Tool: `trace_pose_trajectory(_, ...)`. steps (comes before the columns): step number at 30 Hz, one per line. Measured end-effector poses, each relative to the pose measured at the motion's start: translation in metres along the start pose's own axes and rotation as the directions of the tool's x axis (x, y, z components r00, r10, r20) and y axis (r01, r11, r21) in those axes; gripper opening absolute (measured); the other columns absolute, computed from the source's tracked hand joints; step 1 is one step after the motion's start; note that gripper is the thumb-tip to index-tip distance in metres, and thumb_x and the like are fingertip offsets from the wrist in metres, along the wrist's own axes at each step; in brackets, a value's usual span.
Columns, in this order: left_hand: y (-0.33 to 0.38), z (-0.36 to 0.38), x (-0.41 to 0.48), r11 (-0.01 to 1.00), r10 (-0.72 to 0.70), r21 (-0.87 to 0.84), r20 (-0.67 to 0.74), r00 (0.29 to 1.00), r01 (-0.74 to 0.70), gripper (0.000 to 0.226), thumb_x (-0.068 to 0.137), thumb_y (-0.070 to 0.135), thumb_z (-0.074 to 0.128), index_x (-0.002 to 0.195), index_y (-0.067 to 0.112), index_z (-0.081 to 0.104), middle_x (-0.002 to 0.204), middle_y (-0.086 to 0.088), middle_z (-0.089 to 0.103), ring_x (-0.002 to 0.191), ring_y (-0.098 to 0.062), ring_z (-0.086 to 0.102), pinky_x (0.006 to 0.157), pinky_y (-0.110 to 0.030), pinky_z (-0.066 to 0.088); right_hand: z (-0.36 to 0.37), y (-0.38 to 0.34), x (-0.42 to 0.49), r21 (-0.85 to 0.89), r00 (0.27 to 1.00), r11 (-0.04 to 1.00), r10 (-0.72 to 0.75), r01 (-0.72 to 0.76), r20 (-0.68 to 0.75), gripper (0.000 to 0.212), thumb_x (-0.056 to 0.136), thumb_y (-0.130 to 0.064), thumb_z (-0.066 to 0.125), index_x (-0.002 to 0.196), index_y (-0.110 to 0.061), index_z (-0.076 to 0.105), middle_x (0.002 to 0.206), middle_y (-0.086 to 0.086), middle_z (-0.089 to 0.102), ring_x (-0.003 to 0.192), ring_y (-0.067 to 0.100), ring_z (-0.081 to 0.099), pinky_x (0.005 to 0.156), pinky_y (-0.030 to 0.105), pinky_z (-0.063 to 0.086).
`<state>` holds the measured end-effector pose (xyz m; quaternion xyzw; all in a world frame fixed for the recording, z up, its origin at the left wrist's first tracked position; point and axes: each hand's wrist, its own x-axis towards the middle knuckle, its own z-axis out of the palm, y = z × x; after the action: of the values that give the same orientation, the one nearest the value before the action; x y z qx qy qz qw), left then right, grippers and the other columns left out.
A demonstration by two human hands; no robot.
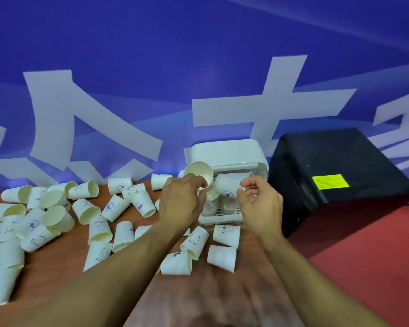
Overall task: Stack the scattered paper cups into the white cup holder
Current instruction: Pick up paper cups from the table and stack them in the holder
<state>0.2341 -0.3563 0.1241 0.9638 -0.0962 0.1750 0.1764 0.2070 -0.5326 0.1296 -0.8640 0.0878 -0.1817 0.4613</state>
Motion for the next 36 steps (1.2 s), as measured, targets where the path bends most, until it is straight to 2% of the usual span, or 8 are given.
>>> trace_pose_trajectory(4,0.006,0.012,0.007,1.0,-0.014,0.025,0.023,1.0,0.013,0.014,0.083,0.032,0.073,0.095,0.025,0.072,0.094,0.002,0.074,0.075,-0.026,0.065,0.07,-0.033,0.049,-0.001,0.013,0.016,-0.024,0.997,0.997,-0.068,0.068,-0.023,0.019,0.08,-0.007,0.07,0.093,-0.02,0.063,0.075,-0.01,0.06,0.068,0.006,0.057,0.067,0.022,0.051)
trace_pose_trajectory(6,0.007,0.019,0.007,0.999,-0.016,0.046,0.026,1.0,0.014,0.014,0.078,0.026,0.076,0.09,0.024,0.07,0.085,0.001,0.074,0.068,-0.028,0.064,0.065,-0.033,0.048,0.002,0.02,0.022,-0.058,0.995,0.993,-0.103,0.101,-0.018,0.024,0.079,-0.006,0.071,0.096,-0.02,0.062,0.08,-0.008,0.06,0.069,0.007,0.056,0.069,0.021,0.05)
trace_pose_trajectory(11,0.007,0.035,0.012,0.997,-0.023,0.075,0.031,0.999,0.021,0.014,0.075,0.024,0.078,0.083,0.022,0.067,0.074,0.002,0.072,0.061,-0.025,0.062,0.064,-0.032,0.047,0.009,0.037,0.036,-0.173,0.989,0.974,-0.141,0.144,0.034,0.032,0.079,-0.008,0.071,0.106,-0.021,0.06,0.088,-0.009,0.063,0.074,0.009,0.057,0.071,0.03,0.054)
trace_pose_trajectory(17,0.001,0.054,0.015,0.995,0.01,0.101,0.106,0.994,-0.021,0.011,0.077,0.026,0.073,0.08,0.023,0.063,0.067,0.002,0.068,0.059,-0.023,0.06,0.066,-0.031,0.043,0.022,0.059,0.045,-0.242,0.977,0.949,-0.178,0.201,0.116,0.036,0.079,-0.008,0.07,0.111,-0.022,0.061,0.09,-0.007,0.065,0.08,0.016,0.061,0.069,0.038,0.054)
trace_pose_trajectory(25,-0.009,0.072,0.019,0.996,0.0,0.083,0.186,0.983,-0.016,0.005,0.088,0.028,0.066,0.091,0.026,0.069,0.084,0.001,0.073,0.075,-0.023,0.065,0.075,-0.037,0.048,0.038,0.072,0.05,-0.244,0.955,0.933,-0.218,0.263,0.199,0.037,0.08,-0.001,0.066,0.112,-0.021,0.067,0.09,-0.002,0.068,0.083,0.022,0.063,0.066,0.04,0.055)
trace_pose_trajectory(31,-0.018,0.093,0.019,0.999,0.003,0.035,0.247,0.969,-0.012,0.022,0.096,0.037,0.053,0.091,0.026,0.071,0.083,0.001,0.073,0.074,-0.023,0.064,0.075,-0.038,0.046,0.057,0.09,0.05,-0.241,0.936,0.927,-0.216,0.286,0.279,0.031,0.085,-0.004,0.063,0.109,-0.022,0.07,0.093,-0.005,0.066,0.078,0.022,0.061,0.061,0.035,0.052)
trace_pose_trajectory(36,-0.024,0.105,0.018,1.0,0.004,0.016,0.305,0.952,-0.009,0.038,0.095,0.041,0.039,0.087,0.023,0.072,0.083,0.0,0.073,0.073,-0.024,0.063,0.071,-0.036,0.044,0.07,0.108,0.046,-0.213,0.918,0.945,-0.158,0.247,0.364,0.047,0.074,0.009,0.062,0.107,-0.023,0.072,0.086,-0.006,0.065,0.073,0.021,0.063,0.061,0.036,0.054)
